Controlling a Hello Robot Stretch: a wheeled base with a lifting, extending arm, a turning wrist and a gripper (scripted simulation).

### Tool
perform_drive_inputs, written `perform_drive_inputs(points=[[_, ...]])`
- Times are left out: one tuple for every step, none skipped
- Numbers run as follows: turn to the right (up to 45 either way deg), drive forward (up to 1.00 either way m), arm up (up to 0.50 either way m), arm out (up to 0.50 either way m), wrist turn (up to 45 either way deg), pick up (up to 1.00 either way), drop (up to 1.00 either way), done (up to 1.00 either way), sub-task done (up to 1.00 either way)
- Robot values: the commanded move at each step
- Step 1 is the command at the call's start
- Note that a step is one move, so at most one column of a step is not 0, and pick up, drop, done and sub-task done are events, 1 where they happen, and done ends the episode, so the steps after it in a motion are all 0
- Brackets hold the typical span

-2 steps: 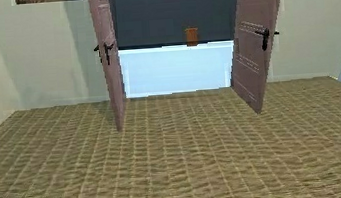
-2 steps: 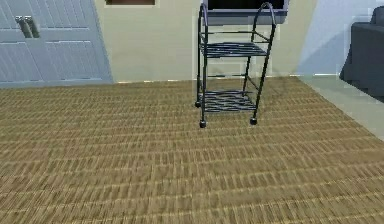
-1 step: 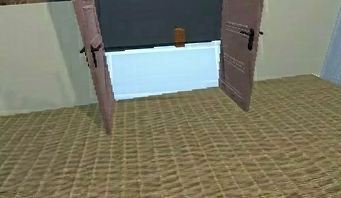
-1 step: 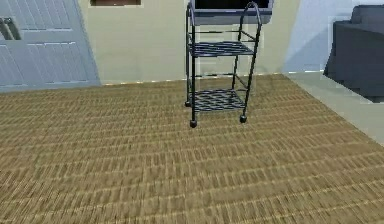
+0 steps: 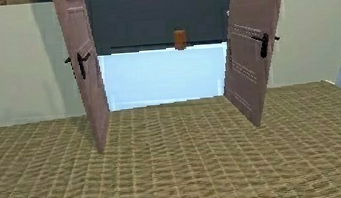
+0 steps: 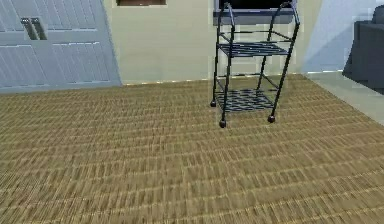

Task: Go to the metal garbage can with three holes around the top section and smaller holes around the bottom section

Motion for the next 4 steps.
perform_drive_inputs(points=[[-36.0,0.0,0.0,0.0,0.0,0.0,0.0,0.0,0.0],[0.0,1.0,0.0,0.0,0.0,0.0,0.0,0.0,0.0],[-9.0,0.0,0.0,0.0,0.0,0.0,0.0,0.0,0.0],[0.0,0.2,0.0,0.0,0.0,0.0,0.0,0.0,0.0]])
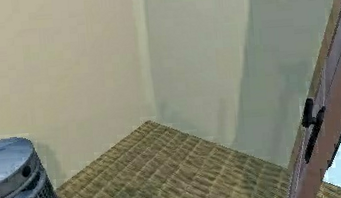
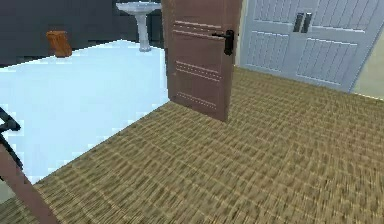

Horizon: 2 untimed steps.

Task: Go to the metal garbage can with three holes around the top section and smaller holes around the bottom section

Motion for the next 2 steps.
perform_drive_inputs(points=[[-45.0,0.0,0.0,0.0,0.0,0.0,0.0,0.0,0.0],[0.0,0.0,0.0,0.0,0.0,0.0,0.0,1.0,0.0]])
